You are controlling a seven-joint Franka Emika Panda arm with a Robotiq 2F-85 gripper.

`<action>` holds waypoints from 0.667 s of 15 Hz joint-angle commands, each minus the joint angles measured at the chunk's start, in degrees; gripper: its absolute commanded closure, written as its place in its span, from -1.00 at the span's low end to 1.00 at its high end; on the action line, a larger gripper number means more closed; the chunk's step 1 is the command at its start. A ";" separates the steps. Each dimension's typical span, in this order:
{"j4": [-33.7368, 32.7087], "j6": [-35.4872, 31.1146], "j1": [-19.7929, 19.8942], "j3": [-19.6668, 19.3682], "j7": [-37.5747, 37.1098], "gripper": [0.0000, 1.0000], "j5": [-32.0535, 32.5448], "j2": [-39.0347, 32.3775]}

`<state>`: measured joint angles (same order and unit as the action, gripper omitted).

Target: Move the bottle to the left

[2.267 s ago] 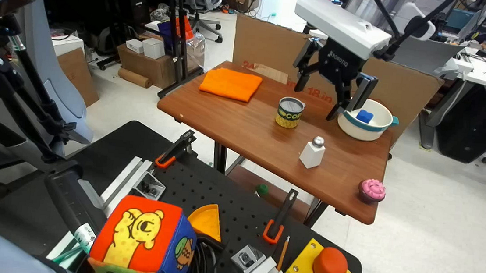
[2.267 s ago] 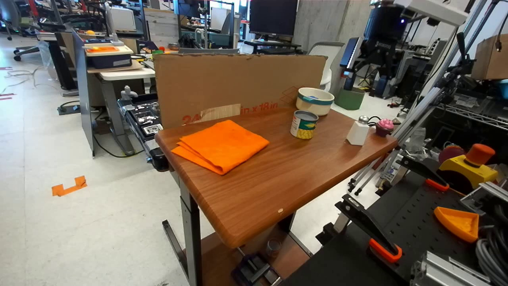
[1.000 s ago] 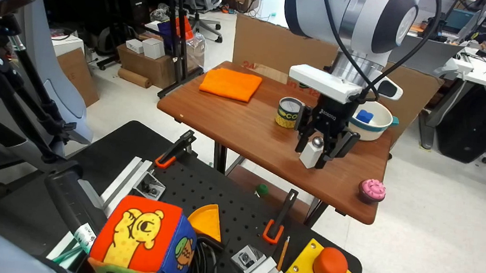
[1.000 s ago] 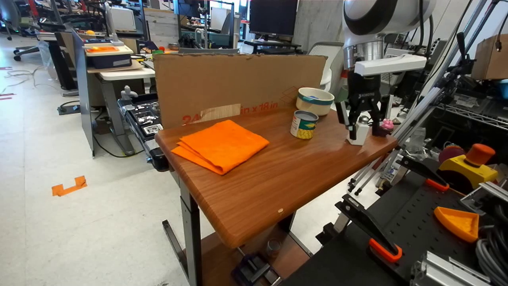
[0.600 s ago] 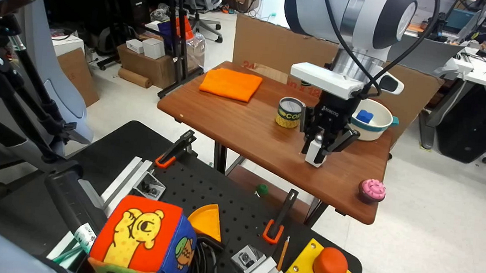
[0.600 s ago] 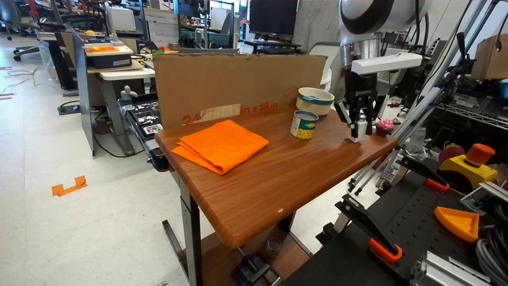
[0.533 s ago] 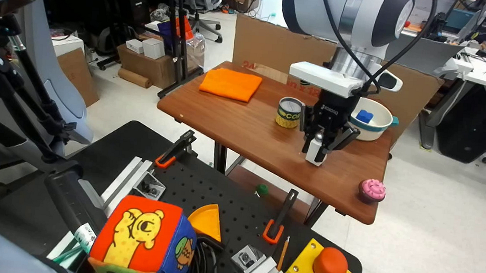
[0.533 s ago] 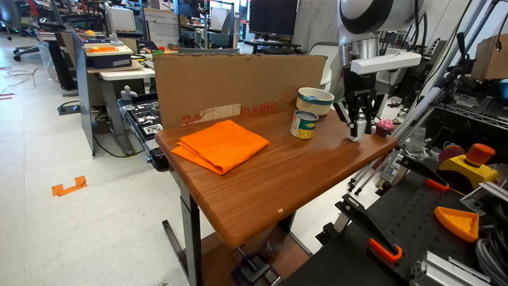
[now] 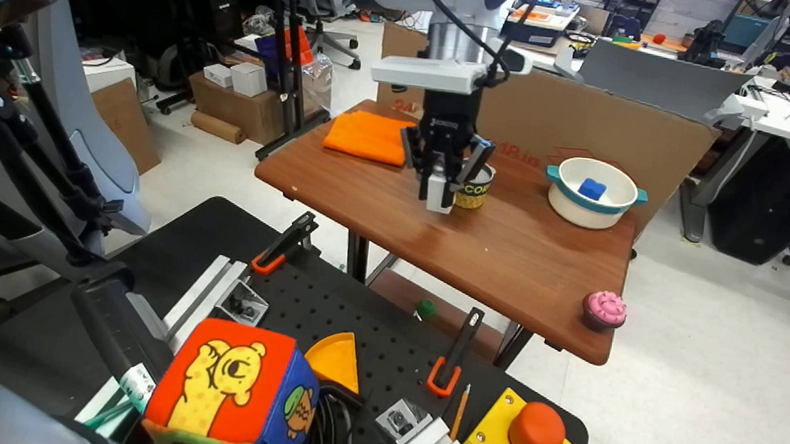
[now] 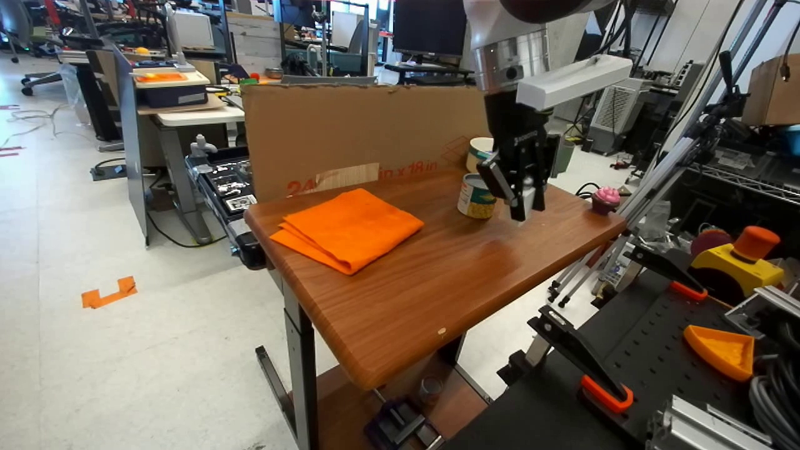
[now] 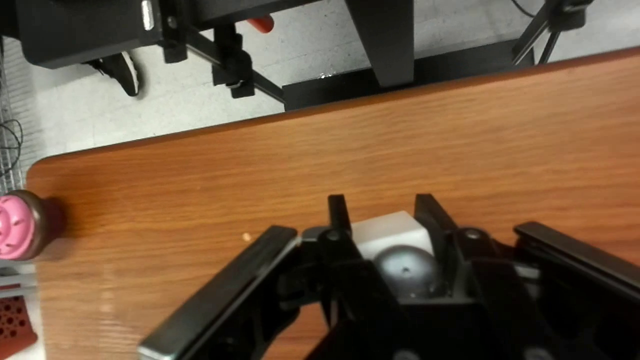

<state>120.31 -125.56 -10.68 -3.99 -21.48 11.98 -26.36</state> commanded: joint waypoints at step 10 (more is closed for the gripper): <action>0.60 1.98 1.52 9.36 11.60 0.75 -12.48 0.05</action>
<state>122.84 -125.47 -11.83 4.17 -13.60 3.74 -25.42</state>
